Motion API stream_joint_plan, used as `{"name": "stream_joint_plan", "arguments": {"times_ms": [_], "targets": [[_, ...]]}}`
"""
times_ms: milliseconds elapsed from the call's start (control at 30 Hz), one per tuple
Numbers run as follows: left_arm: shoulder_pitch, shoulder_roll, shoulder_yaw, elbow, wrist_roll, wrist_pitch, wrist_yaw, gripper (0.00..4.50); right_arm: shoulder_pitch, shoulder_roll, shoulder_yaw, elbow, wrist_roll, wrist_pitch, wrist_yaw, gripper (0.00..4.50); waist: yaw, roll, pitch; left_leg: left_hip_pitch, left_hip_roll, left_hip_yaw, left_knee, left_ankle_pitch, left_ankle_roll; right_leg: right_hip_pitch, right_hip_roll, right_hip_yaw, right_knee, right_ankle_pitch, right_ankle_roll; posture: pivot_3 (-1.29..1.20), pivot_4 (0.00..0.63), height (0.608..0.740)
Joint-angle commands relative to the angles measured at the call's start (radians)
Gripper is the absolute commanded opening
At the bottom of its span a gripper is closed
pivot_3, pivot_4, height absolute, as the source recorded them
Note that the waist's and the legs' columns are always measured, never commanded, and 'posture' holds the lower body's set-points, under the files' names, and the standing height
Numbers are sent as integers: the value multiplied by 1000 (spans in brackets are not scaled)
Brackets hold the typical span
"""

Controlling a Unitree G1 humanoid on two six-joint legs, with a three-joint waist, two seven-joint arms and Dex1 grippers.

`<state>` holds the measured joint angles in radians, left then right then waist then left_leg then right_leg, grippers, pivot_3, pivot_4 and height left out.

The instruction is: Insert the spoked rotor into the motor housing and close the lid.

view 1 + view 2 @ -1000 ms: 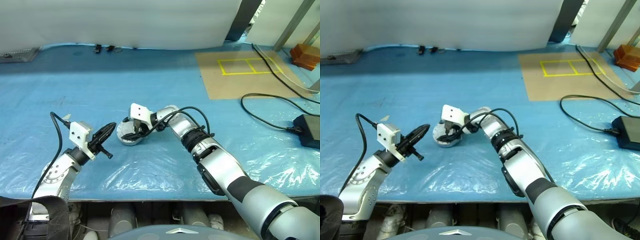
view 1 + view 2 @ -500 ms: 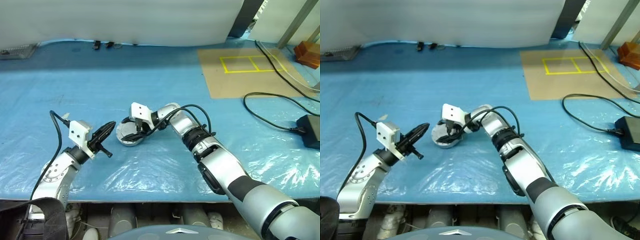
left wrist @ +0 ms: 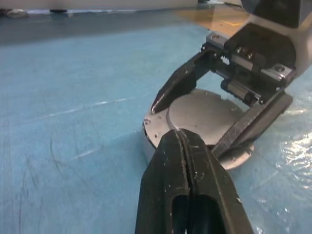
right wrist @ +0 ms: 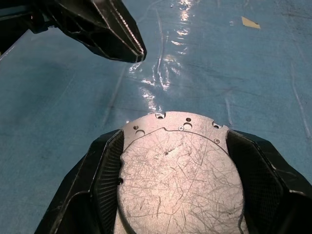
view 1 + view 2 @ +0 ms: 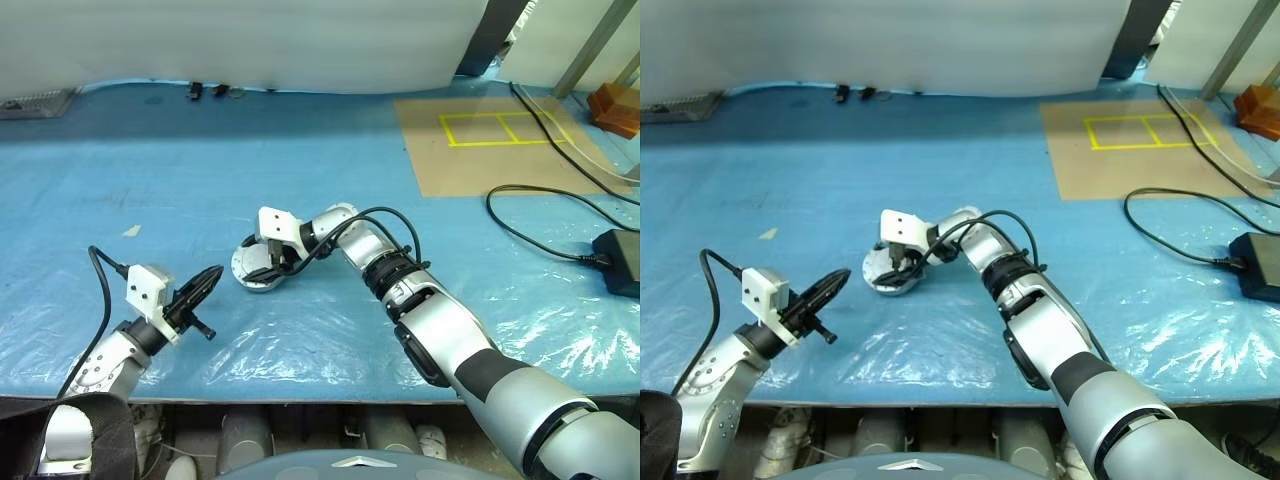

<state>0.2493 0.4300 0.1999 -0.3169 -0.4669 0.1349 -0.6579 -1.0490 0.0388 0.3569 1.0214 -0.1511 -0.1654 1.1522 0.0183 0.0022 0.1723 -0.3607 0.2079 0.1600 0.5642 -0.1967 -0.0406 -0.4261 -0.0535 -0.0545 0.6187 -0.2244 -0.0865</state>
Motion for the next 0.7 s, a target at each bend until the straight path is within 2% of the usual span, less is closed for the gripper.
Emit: {"name": "stream_joint_plan", "arguments": {"times_ms": [33,233,700], "targets": [[27,12,36,-40,-5,-40,-18,0,-43,1,-10,10,8,-10,22,3019,0,0,0,0,0,0,0,0,0,0,0,0,0,0,0,0,150,740],[54,12,41,-52,9,-83,-33,0,-69,-3,-22,47,19,6,68,3019,3,0,0,-1,0,0,0,0,0,0,0,0,-1,0,0,0,150,740],[113,-7,23,-35,39,-172,-43,0,-45,31,-23,136,-21,-17,22,3019,4,0,0,1,0,1,0,0,0,0,0,0,1,0,0,0,150,740]]}}
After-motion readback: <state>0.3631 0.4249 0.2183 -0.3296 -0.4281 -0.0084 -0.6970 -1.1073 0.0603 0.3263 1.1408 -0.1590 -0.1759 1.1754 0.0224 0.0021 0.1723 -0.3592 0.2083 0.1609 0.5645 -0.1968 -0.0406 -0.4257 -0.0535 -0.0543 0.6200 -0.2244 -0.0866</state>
